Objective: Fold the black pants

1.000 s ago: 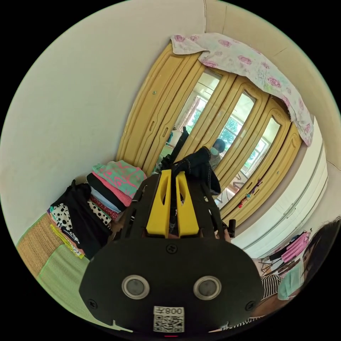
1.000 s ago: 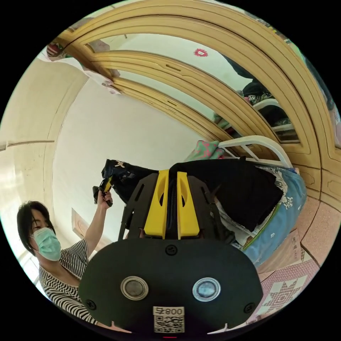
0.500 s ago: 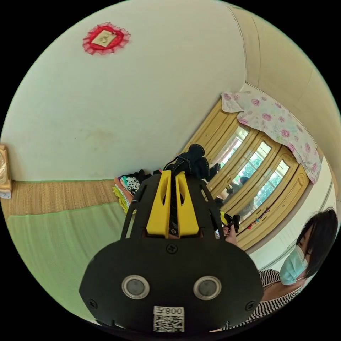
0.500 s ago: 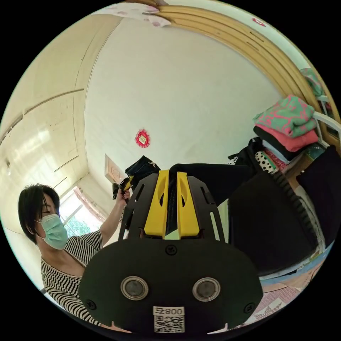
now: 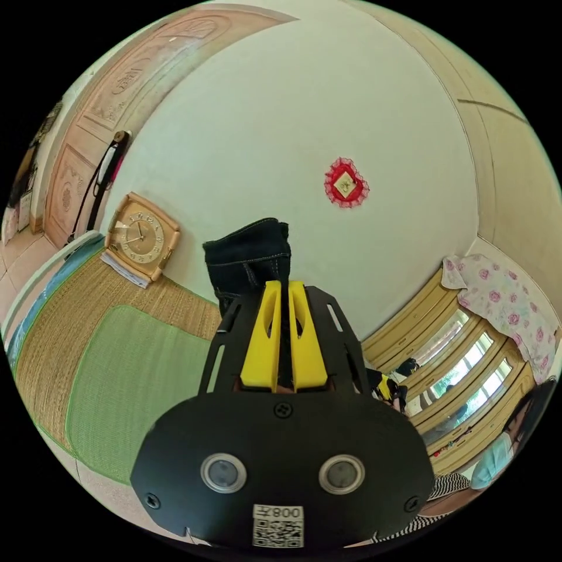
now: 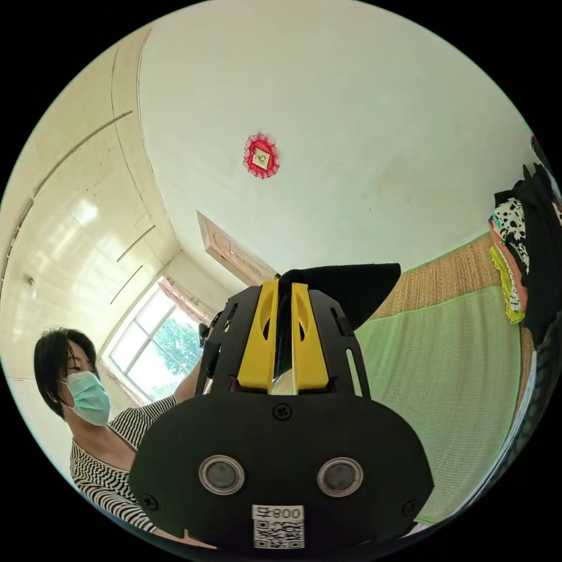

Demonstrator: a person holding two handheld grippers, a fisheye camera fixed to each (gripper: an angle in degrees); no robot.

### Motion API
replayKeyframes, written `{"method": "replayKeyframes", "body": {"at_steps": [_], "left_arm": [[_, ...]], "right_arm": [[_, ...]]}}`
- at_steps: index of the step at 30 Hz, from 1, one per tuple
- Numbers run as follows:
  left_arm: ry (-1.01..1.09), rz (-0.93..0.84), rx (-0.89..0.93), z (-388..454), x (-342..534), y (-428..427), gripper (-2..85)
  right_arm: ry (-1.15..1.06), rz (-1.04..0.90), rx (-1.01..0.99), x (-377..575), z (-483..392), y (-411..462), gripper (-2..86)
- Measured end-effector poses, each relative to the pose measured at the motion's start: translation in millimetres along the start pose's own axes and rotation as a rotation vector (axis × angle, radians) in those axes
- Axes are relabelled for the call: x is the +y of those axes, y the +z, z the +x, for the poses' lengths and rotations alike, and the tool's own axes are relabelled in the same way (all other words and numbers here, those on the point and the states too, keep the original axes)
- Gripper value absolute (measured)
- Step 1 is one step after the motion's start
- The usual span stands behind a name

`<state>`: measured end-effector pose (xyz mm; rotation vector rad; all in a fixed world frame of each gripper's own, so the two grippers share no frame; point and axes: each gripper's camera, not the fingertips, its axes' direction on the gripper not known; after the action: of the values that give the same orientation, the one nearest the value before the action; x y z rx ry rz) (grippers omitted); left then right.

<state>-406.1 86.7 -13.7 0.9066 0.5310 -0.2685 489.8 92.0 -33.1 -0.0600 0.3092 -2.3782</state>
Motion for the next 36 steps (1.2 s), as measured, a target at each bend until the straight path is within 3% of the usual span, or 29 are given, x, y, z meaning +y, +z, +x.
{"method": "replayKeyframes", "body": {"at_steps": [6, 8, 10, 13, 18, 26, 31, 36], "left_arm": [[-0.102, -0.021, -0.171, -163.6, -9.3, -63.3, 3.3], [-0.25, -0.119, -0.301, -230.2, 14.0, -74.6, 3.7], [-0.545, -0.236, -0.434, -313.3, 63.9, -98.4, 3.2], [-0.717, -0.123, -0.354, -369.9, 115.3, -138.2, 2.6], [-0.697, -0.203, -0.281, -406.1, 134.5, -151.2, 3.8], [-0.535, -0.408, -0.157, -425.1, 119.5, -116.0, 7.2], [-0.503, -0.51, -0.124, -443.1, 121.1, -97.7, 7.8], [-0.534, -0.549, -0.086, -461.1, 133.4, -84.3, 7.8]], "right_arm": [[0.084, -0.112, 0.069, 43.4, 54.2, 117.3, 2.0], [0.217, -0.269, 0.267, 94.9, 101.1, 158.4, 1.8], [0.348, -0.322, 0.362, 134.9, 134.6, 171.6, 1.0], [0.444, -0.374, 0.422, 169.5, 154.4, 194.7, 0.8], [0.249, -0.603, 0.458, 162.6, 136.7, 313.1, 3.0], [-0.359, -1.057, 0.573, 203.1, 89.3, 563.7, 8.8], [-0.542, -1.218, 0.629, 245.4, 85.9, 627.5, 10.9], [-0.619, -1.189, 0.714, 257.5, 87.3, 648.2, 8.4]]}}
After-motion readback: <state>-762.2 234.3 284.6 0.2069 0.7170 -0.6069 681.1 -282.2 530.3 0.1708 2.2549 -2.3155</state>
